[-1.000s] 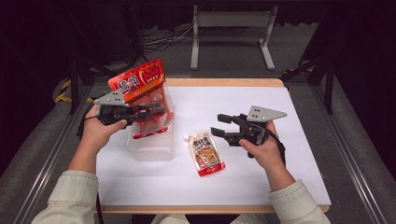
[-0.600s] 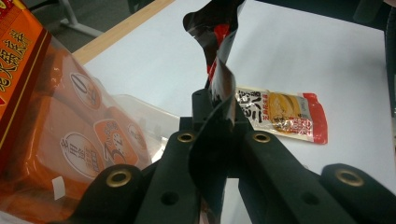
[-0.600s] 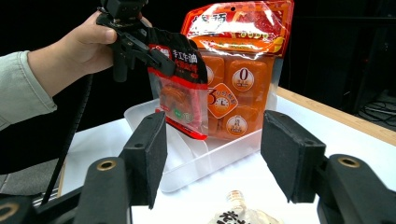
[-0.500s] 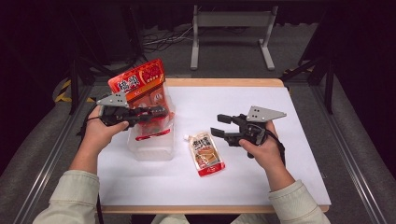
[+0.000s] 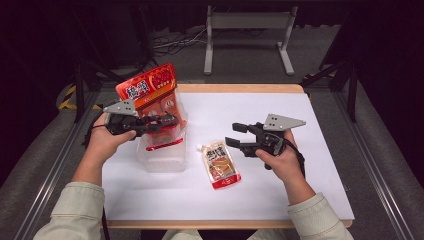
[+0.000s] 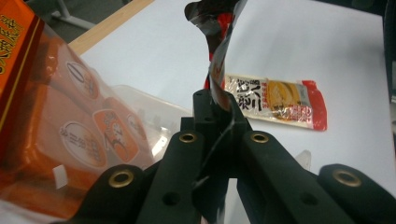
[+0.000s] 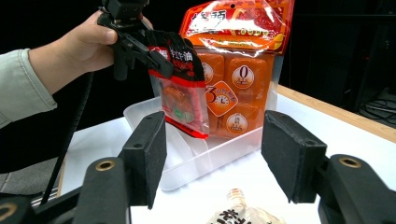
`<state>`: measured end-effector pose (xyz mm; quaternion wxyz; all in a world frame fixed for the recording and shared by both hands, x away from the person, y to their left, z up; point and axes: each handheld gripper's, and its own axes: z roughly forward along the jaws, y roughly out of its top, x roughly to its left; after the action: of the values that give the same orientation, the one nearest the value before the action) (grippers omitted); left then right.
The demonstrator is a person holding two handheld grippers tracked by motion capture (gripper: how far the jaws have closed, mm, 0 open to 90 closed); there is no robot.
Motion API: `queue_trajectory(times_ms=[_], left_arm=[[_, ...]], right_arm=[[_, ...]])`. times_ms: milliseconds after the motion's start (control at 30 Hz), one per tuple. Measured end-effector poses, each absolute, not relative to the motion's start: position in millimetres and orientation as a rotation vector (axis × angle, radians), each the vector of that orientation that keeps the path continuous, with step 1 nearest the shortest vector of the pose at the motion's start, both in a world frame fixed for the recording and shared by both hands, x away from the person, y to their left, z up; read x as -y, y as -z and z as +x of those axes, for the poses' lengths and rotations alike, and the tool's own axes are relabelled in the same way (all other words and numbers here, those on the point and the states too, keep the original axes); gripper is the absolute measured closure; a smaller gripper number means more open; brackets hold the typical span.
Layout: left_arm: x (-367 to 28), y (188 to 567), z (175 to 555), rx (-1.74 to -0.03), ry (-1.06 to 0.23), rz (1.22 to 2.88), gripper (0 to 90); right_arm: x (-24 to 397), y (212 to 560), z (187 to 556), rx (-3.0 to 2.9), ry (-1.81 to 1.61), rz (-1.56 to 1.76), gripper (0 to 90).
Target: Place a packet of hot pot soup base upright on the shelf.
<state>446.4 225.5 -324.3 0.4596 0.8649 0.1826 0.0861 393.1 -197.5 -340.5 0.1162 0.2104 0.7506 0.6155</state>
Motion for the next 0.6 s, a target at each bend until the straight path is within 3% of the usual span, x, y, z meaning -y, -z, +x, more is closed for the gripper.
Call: queue_trajectory(times_ms=[333,600], left_arm=[[-216.7,323.4,444.1,-0.376,-0.174,2.189,89.0],[-218.6,329.7,451.8,-0.420,-0.156,2.151,88.0]], right_arm=[[196.7,341.7,393.3,-2.202,-1.804,0.620,40.9],[197.1,342.7,393.5,-2.202,-1.810,0.623,40.6]])
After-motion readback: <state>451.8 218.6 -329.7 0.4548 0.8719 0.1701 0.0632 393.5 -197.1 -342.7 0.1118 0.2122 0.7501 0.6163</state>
